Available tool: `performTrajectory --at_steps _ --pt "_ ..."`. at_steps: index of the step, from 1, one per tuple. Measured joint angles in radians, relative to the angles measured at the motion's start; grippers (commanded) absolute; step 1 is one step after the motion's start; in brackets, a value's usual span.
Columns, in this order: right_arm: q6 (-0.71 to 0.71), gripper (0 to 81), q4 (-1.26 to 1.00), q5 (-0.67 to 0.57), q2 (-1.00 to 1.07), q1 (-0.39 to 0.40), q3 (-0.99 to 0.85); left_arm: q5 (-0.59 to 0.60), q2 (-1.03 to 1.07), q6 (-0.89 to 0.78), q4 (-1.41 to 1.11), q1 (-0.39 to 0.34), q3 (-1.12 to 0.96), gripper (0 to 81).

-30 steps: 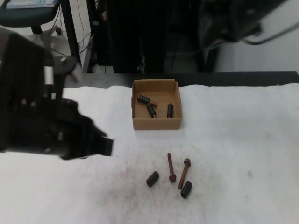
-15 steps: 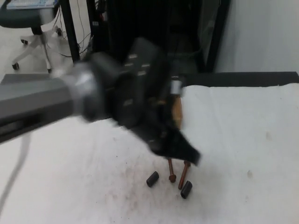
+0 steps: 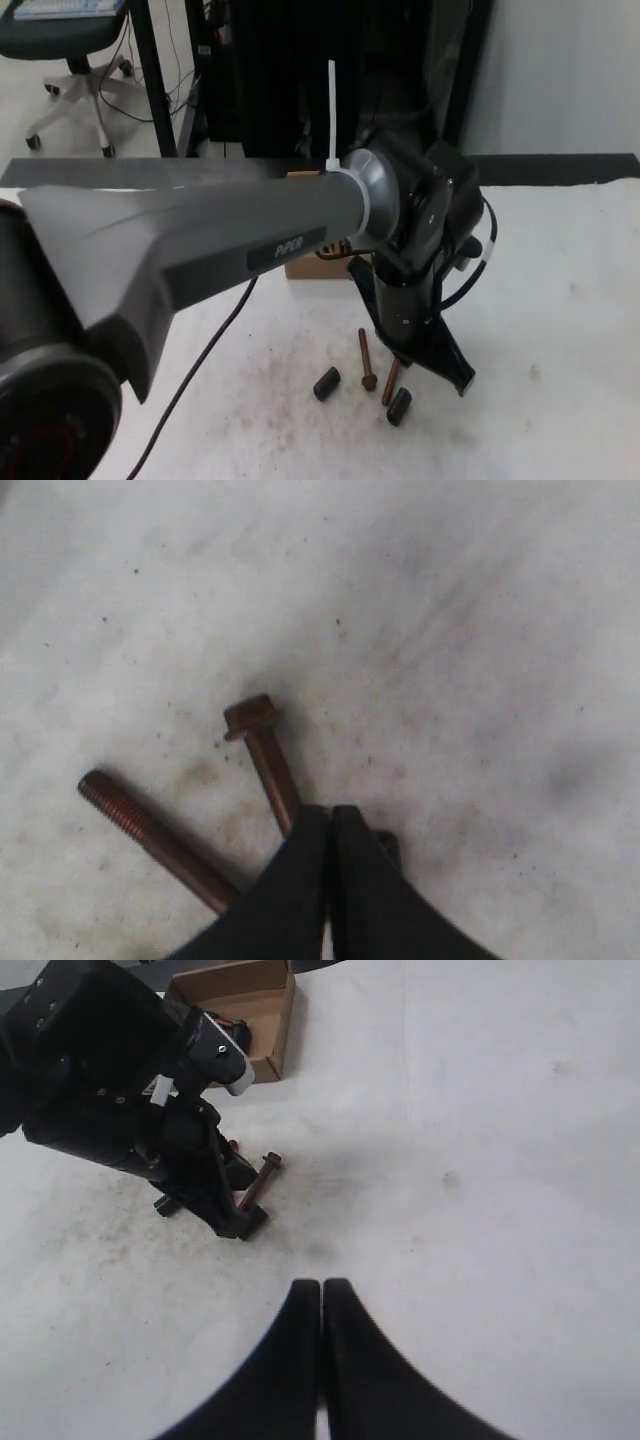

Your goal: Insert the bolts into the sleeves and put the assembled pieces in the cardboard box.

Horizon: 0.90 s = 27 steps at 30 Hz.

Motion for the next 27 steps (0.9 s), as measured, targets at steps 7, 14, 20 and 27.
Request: performTrajectory --at_steps 7,14,20,27 --pt "-0.007 0.6 0.001 0.000 0.000 0.000 0.000 -0.038 0.000 0.000 -0.083 0.000 -0.003 0.2" --pt "-0.014 0.6 -0.003 0.001 0.000 0.000 0.000 -0.025 0.000 -0.023 -0.039 0.000 -0.003 29.3" --pt "-0.014 0.6 -0.028 0.001 0.000 0.000 0.000 -0.023 0.023 -0.116 -0.033 0.000 -0.006 35.4" --pt "-0.014 0.6 -0.028 0.001 0.000 0.000 0.000 -0.019 0.067 -0.172 -0.026 0.000 -0.006 35.4"
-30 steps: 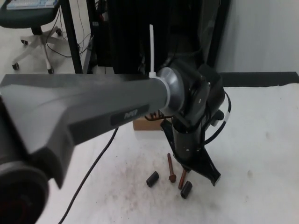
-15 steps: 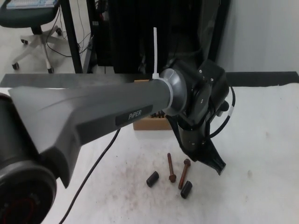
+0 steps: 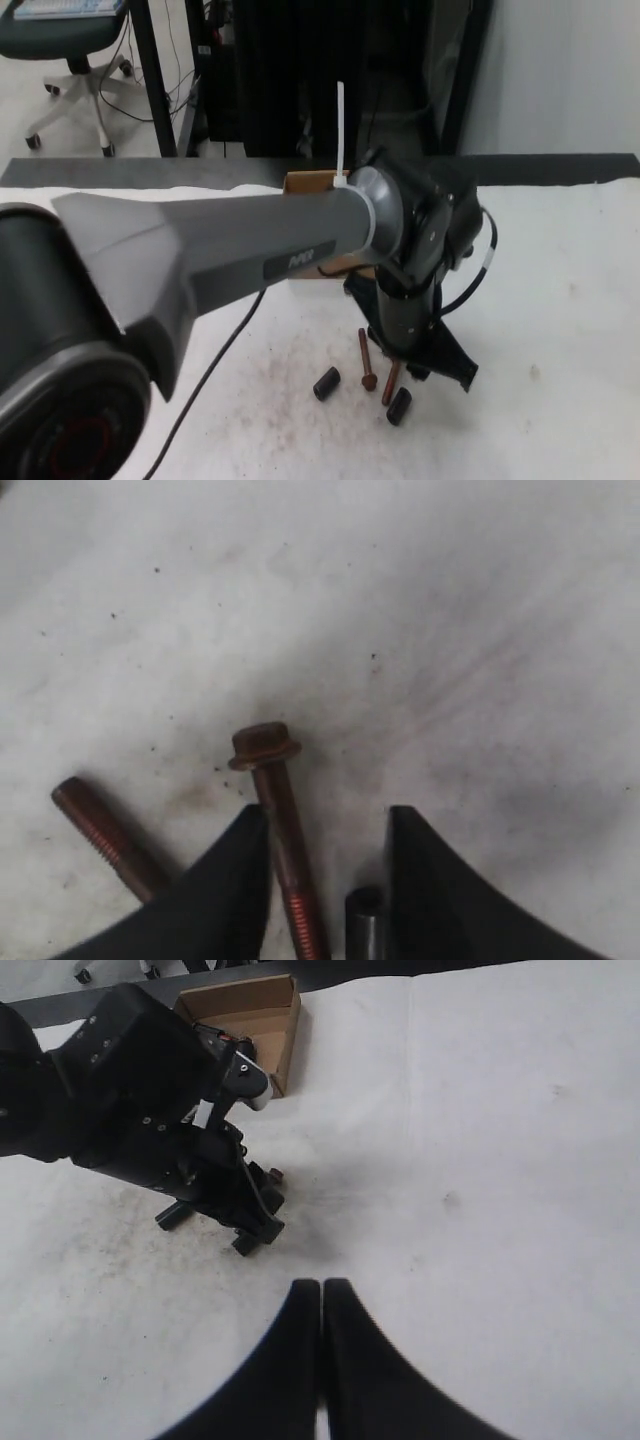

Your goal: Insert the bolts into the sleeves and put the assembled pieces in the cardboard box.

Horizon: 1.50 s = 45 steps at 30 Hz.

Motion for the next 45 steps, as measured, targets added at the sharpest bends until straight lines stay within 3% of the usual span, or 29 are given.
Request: performTrajectory --at_steps 29,31,33,35,36,45 --pt "-0.045 0.6 0.016 0.001 0.000 0.000 0.000 -0.011 0.046 -0.015 -0.037 0.002 -0.016 35.3" --pt "-0.045 0.6 0.015 0.001 0.000 0.000 0.000 -0.011 0.049 -0.015 -0.046 0.002 -0.016 30.6" --pt "-0.045 0.6 0.015 0.001 0.000 0.000 0.000 -0.014 0.049 -0.015 -0.047 0.002 -0.016 20.8" --pt "-0.046 0.6 0.015 0.001 0.000 0.000 0.000 -0.015 0.049 -0.015 -0.044 0.002 -0.016 4.5" --pt "-0.048 0.6 0.015 0.001 0.000 0.000 0.000 -0.015 0.049 -0.015 -0.042 0.002 -0.016 0.2" --pt "-0.048 0.6 0.015 0.001 0.000 0.000 0.000 -0.015 0.054 0.105 0.026 0.002 -0.048 0.2"
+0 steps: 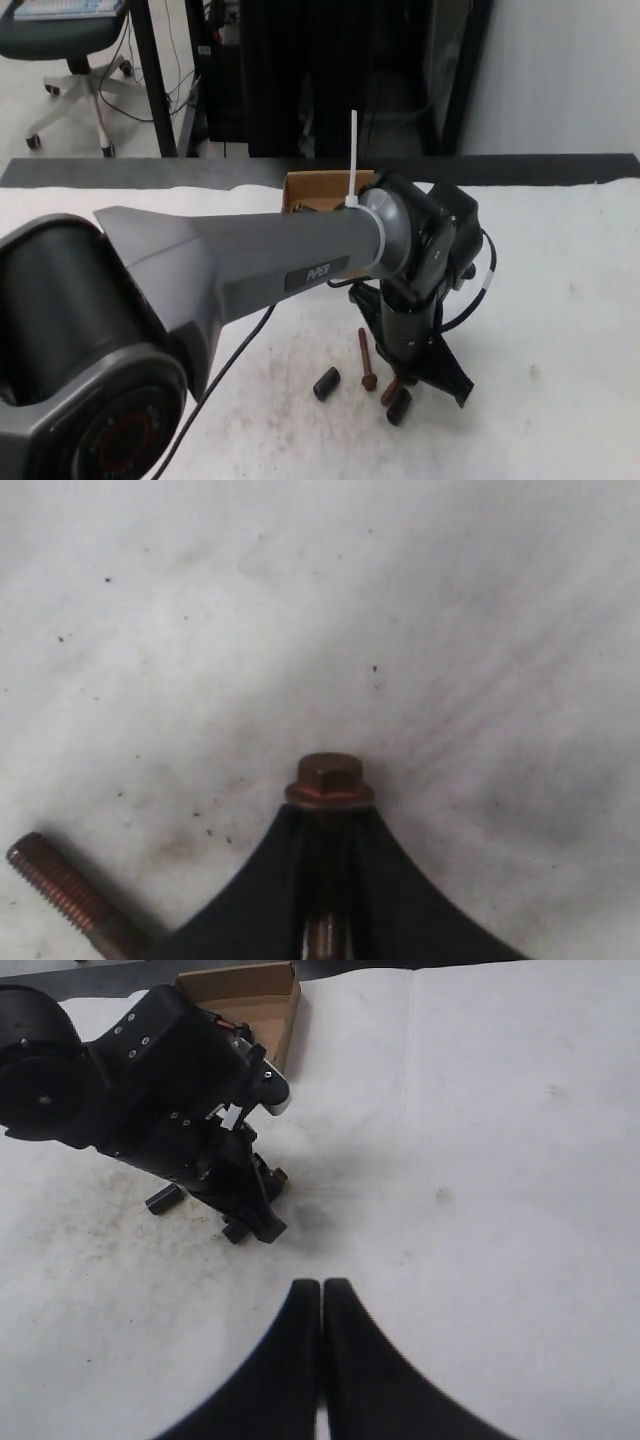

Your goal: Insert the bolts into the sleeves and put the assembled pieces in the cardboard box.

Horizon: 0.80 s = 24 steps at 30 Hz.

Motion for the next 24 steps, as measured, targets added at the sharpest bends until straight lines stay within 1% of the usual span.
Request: performTrajectory --at_steps 5,10,16,18,20,21,24 --pt "-0.032 0.6 -0.021 0.002 0.000 0.000 0.000 0.000 0.007 0.014 0.117 0.007 -0.075 0.2" --pt "-0.043 0.6 -0.070 0.004 0.000 0.000 0.000 -0.003 -0.059 0.045 0.127 0.012 -0.112 0.2" --pt "-0.066 0.6 -0.091 0.006 0.027 0.000 0.000 -0.069 -0.290 0.112 0.120 0.033 -0.124 0.2" --pt "-0.095 0.6 -0.091 0.006 0.059 0.000 0.000 -0.076 -0.399 0.120 0.121 0.063 -0.128 0.2" --pt "-0.113 0.6 -0.095 0.006 0.118 0.000 0.001 -0.080 -0.438 0.120 0.126 0.075 -0.128 0.2" --pt "-0.119 0.6 -0.099 0.006 0.139 0.000 0.001 -0.079 -0.510 0.124 0.126 0.097 -0.120 0.2" --pt "-0.126 0.6 -0.122 -0.004 0.203 0.000 0.001 -0.085 -0.645 0.127 0.124 0.135 -0.021 0.2"
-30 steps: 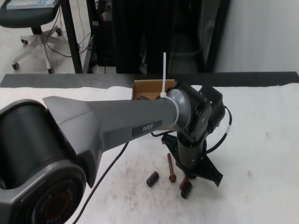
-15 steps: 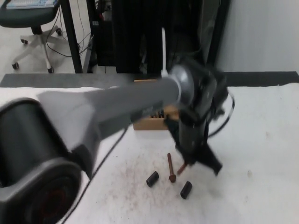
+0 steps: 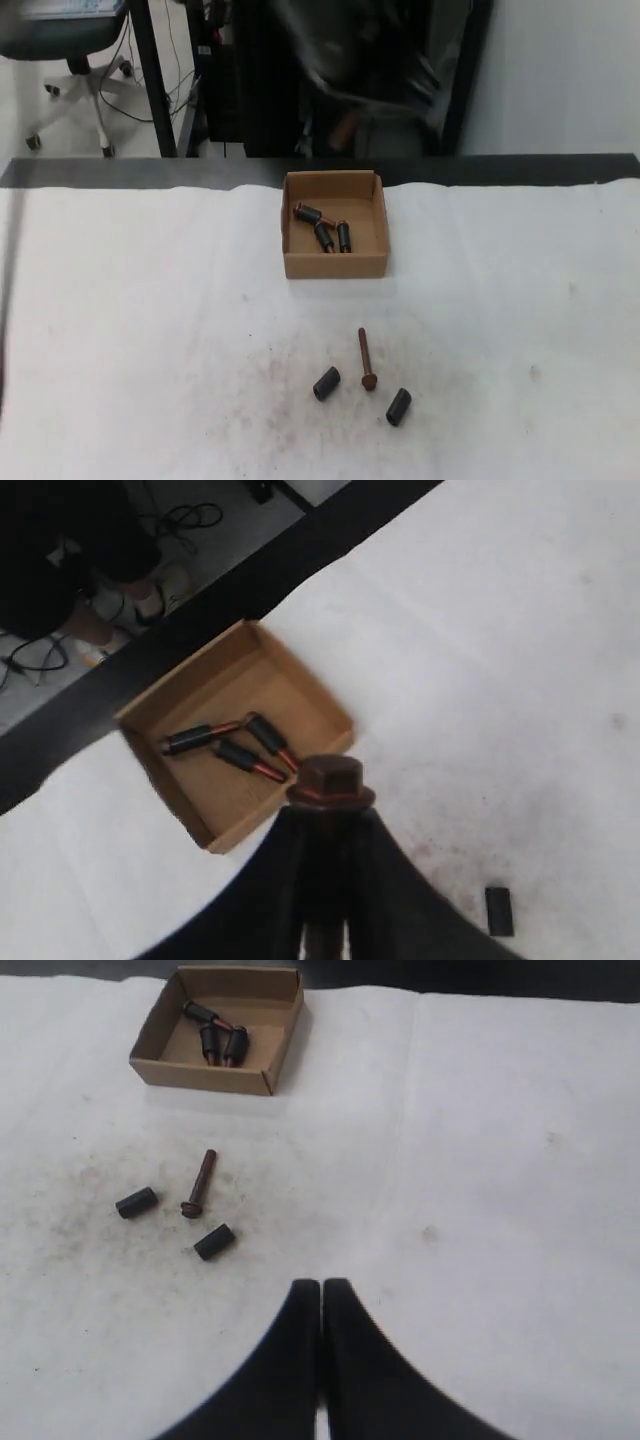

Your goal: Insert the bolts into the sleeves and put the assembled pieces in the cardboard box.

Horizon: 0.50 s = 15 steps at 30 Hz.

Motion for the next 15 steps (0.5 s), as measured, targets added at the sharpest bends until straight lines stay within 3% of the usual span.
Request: performTrajectory --at_steps 6,8,11,15 --pt "-0.006 0.6 -0.075 -0.134 0.132 0.000 0.000 0.013 -0.249 -0.037 -0.086 0.056 0.397 0.2" --pt "-0.006 0.6 -0.103 -0.160 0.194 0.000 0.000 0.058 -0.412 -0.112 -0.192 0.077 0.667 0.2" --pt "-0.003 0.6 -0.129 -0.169 0.275 0.006 0.000 0.109 -0.535 -0.173 -0.271 0.083 0.816 0.2" --pt "0.036 0.1 -0.186 -0.174 0.464 0.071 0.000 0.156 -0.766 -0.273 -0.437 0.084 1.061 0.2"
